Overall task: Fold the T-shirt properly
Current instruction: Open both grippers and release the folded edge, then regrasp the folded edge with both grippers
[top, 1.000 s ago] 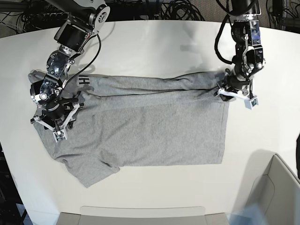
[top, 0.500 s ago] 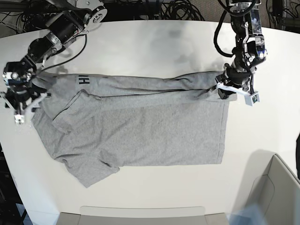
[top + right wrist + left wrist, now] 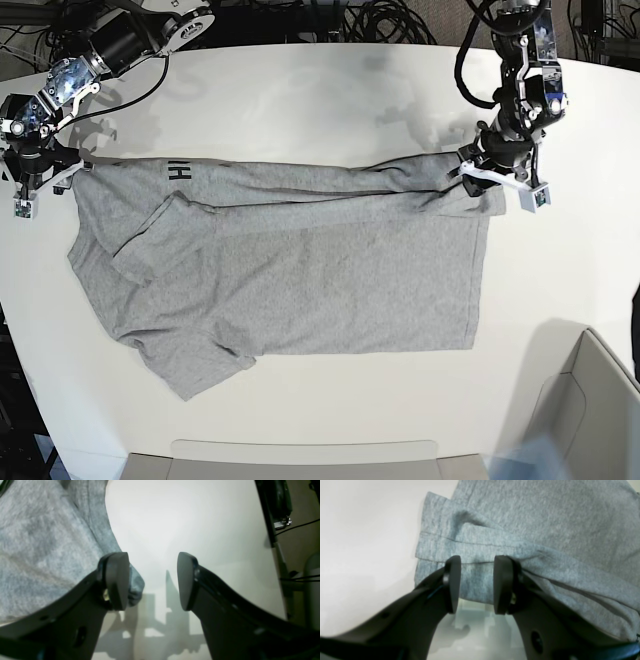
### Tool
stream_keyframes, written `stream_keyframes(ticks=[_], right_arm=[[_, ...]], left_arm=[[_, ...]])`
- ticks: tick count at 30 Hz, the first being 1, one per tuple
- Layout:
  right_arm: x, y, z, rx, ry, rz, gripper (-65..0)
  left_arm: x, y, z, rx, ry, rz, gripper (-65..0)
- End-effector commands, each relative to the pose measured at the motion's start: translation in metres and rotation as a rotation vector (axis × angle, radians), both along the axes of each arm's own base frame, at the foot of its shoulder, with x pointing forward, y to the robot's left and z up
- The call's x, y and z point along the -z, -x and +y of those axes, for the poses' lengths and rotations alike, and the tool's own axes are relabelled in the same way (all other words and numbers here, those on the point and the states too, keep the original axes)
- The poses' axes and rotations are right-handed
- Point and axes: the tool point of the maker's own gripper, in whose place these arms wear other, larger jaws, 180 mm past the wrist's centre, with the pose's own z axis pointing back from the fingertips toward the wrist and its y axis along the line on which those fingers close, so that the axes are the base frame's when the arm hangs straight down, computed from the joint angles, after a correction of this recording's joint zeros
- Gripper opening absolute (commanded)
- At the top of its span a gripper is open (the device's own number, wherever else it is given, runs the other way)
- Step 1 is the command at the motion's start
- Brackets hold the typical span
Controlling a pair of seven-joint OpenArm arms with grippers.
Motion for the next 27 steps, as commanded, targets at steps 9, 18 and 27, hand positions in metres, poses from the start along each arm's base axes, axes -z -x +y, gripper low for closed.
stream_keyframes(ticks=[9,18,27], right_arm=[[0.020,0.000,-0.006,-0.005,-0.076,0.069,-34.7],[0.073,0.013,0.018,-0.026,-0.212,0.178,-34.7],[0.080,0.022,0.007,-0.020,-0.209,0.218,-34.7]], left_arm=[[-0.007,-0.002,0.004,0.000,-0.017,-0.030,-42.4],[-0.008,-0.002,0.002,0.007,-0.015,-0.031,-42.4],[-0.031,0.004,-0.003,0.045,-0.048,-0.127,-41.1]])
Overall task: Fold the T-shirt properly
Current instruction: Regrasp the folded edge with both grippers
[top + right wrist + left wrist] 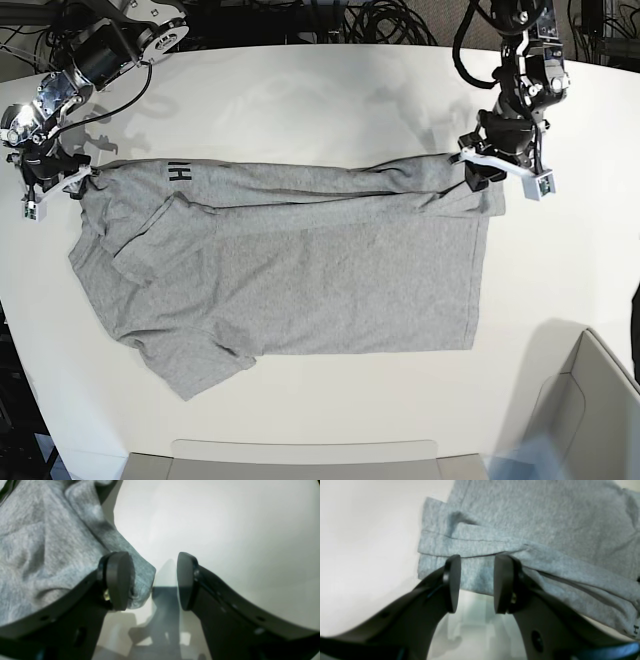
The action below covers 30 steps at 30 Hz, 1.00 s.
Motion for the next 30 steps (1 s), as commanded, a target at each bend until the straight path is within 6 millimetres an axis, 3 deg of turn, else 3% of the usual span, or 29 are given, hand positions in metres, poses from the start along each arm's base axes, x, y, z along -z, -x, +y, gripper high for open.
stream_keyframes(ticks=[1,3,7,9,11,18,24,30], right_arm=[[0.024,0.033,0.001,-0.019,0.016,0.205,-34.7],[0.024,0.035,-0.001,-0.019,0.028,0.217,-34.7],[0.024,0.036,-0.003,-0.020,0.036,0.228,-34.7],[0.024,0.037,-0.003,-0.020,0.037,0.229,-34.7],[0.024,0.037,-0.003,-0.020,0.037,0.229,-34.7],[0.024,0.037,-0.002,-0.020,0.036,0.230,-34.7],[0.026,0.040,-0.002,-0.020,0.035,0.238,-34.7],[0.028,0.042,-0.002,-0.021,0.034,0.243,-34.8]], left_arm=[[-0.007,-0.007,0.004,0.012,-0.015,-0.036,-40.2],[0.003,-0.004,0.008,0.020,-0.016,-0.016,-38.9],[0.023,0.005,0.035,-0.051,-0.022,0.033,-39.0],[0.027,0.007,0.054,-0.106,-0.028,0.041,-39.0],[0.030,0.005,0.061,-0.122,-0.025,0.050,-39.0],[0.032,0.003,0.050,-0.025,-0.023,0.033,-39.0],[0.067,0.015,0.037,0.004,0.011,0.126,-39.0],[0.079,0.007,0.022,0.058,0.036,0.143,-39.0]])
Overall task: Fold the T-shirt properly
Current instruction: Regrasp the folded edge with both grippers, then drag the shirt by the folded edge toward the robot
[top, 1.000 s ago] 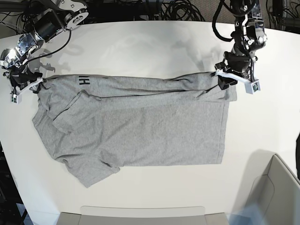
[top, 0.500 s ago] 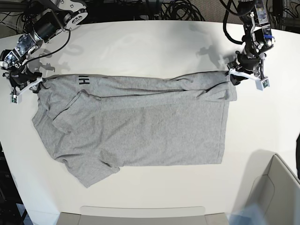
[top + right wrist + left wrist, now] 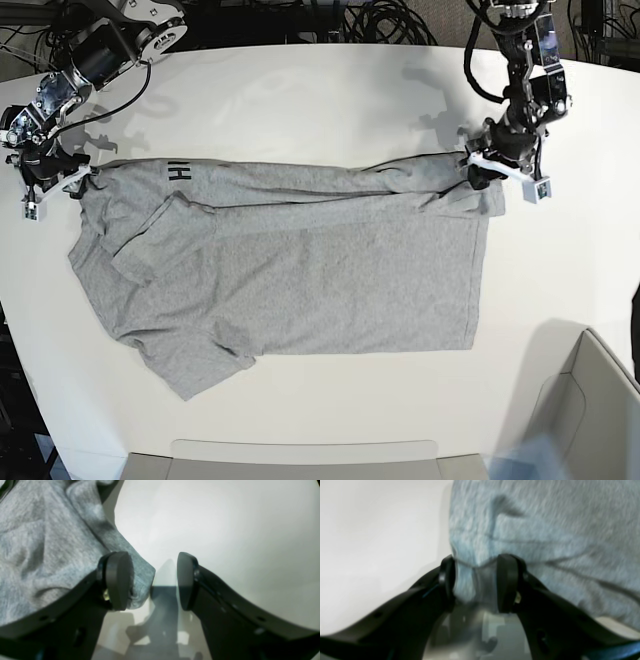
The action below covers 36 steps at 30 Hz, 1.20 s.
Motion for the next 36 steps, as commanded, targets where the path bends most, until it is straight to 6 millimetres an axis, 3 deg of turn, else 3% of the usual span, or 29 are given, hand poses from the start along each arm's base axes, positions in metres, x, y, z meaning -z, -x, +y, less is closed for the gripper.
stream_keyframes(ticks=[1,4,6,11,14,21,26,33,36], right_arm=[[0.027,0.039,0.002,-0.015,0.017,0.228,-34.8],[0.028,0.037,0.006,-0.035,0.019,0.234,-36.0],[0.032,0.040,0.011,-0.063,0.028,0.254,-40.7],[0.032,0.035,0.017,-0.108,0.043,0.270,-65.0],[0.030,0.031,0.015,-0.114,0.061,0.277,-65.0],[0.005,0.020,-0.018,-0.089,0.132,0.254,-65.0],[0.001,0.020,-0.023,-0.086,0.146,0.255,-65.0],[0.009,0.039,-0.002,-0.095,0.150,0.267,-65.0],[0.011,0.049,0.008,-0.100,0.152,0.271,-65.0]], left_arm=[[0.002,0.006,-0.007,0.048,0.014,0.023,-39.1],[0.001,0.005,-0.013,0.091,0.021,0.009,-40.1],[0.002,0.006,-0.013,0.088,0.020,0.014,-43.9],[0.002,0.008,-0.008,0.079,0.015,0.018,-62.8],[0.002,0.008,-0.007,0.078,0.012,0.018,-65.0],[-0.006,0.017,0.037,-0.024,-0.032,0.007,-65.0],[0.000,0.029,0.037,-0.017,-0.028,0.050,-65.0],[0.008,0.047,0.037,-0.012,-0.024,0.102,-65.0],[0.002,0.053,0.044,0.010,-0.060,0.108,-65.0]])
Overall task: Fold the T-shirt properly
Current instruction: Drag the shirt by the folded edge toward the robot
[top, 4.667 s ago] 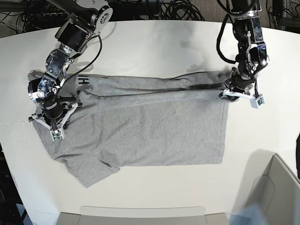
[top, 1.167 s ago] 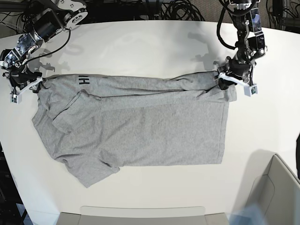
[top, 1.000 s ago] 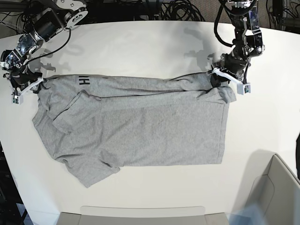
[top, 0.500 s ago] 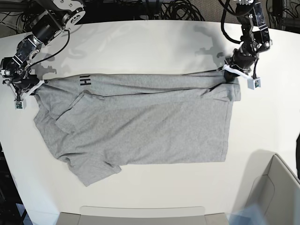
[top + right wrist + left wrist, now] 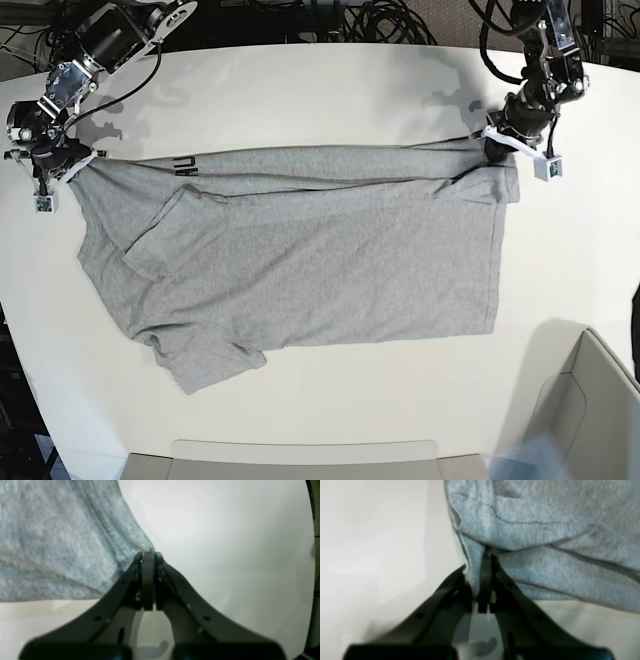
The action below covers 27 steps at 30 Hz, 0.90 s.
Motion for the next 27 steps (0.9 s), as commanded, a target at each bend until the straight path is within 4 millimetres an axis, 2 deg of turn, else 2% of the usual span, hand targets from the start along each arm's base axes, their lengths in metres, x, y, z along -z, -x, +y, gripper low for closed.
stream_keyframes(ticks=[1,6,10,13,23,27], right_arm=[[0.017,0.032,0.003,0.004,0.009,0.153,-65.0],[0.024,0.054,0.011,0.007,0.010,0.185,-65.0],[0.025,0.078,0.005,0.057,0.014,0.202,-65.0],[0.029,0.097,0.000,0.069,0.023,0.236,-65.0],[0.046,0.154,0.004,0.067,0.018,0.359,-65.0],[0.051,0.170,0.009,0.067,0.005,0.389,-65.0]], left_arm=[[0.000,0.013,0.009,0.010,-0.048,0.041,-65.0],[-0.006,0.035,0.013,0.041,-0.086,0.067,-65.0],[0.000,0.056,0.013,0.045,-0.088,0.112,-65.0],[0.003,0.070,0.021,0.055,-0.107,0.148,-65.0],[0.006,0.096,0.035,0.078,-0.146,0.218,-65.0],[0.012,0.110,0.041,0.077,-0.151,0.260,-65.0]])
